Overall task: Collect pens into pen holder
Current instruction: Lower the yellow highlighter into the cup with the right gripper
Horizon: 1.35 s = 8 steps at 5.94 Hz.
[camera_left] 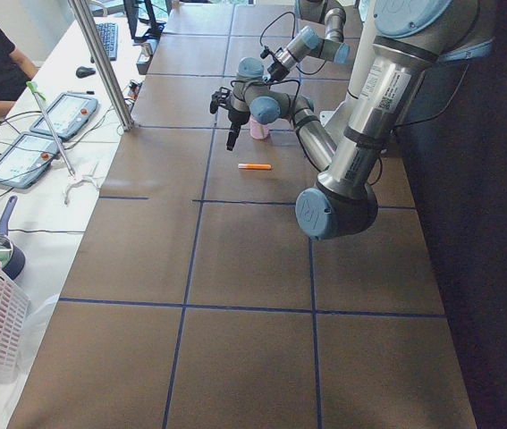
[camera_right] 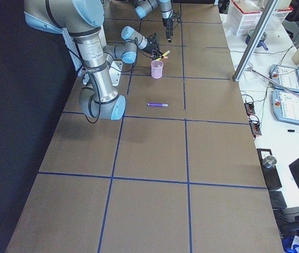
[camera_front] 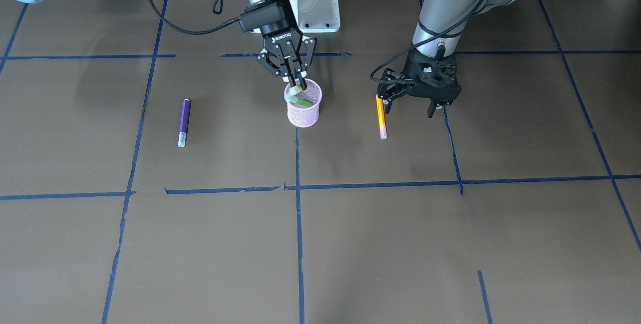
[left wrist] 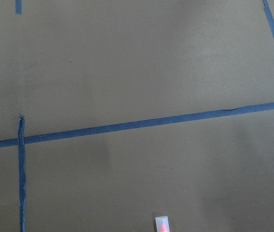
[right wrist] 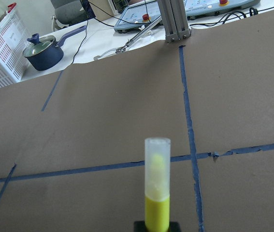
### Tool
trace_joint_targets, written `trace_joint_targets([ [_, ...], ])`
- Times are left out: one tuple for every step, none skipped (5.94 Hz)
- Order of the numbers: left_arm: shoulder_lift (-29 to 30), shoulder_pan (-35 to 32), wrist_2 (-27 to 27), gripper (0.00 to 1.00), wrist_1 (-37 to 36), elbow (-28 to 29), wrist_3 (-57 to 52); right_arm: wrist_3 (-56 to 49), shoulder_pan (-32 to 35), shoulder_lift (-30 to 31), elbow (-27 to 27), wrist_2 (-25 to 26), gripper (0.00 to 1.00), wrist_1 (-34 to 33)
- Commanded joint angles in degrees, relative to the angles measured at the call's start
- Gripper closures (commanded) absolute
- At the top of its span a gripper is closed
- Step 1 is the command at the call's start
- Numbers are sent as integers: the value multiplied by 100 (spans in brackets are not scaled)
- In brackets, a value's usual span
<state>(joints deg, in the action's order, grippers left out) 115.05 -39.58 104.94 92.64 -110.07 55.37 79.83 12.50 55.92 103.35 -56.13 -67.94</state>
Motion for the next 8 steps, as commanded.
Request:
trace_joint_targets([
  [0, 11, 0, 0, 9, 3, 0, 15, -169, -64, -193, 313, 94, 0],
  [8, 11, 0, 0, 0, 3, 9, 15, -221, -64, -192, 322, 65, 0],
  [17, 37, -9, 0, -9, 116, 17, 15, -222, -55, -184, 322, 1, -9],
  [78, 72, 17, 0, -78, 265, -35, -3, -205, -29, -44, 279, 0, 0],
  [87, 212, 26, 0, -96, 336, 0, -64, -187, 15, 340, 139, 0, -70],
  [61, 344, 18, 0, -149, 380, 0, -64, 31, 102, 622, -402, 0, -70],
  [87, 615, 61, 0, -358, 416, 0, -64, 468, 234, 686, -1190, 0, -140],
  [44, 618, 914, 0, -352, 512, 0, -116, 1099, 331, 730, -2225, 0, -341],
])
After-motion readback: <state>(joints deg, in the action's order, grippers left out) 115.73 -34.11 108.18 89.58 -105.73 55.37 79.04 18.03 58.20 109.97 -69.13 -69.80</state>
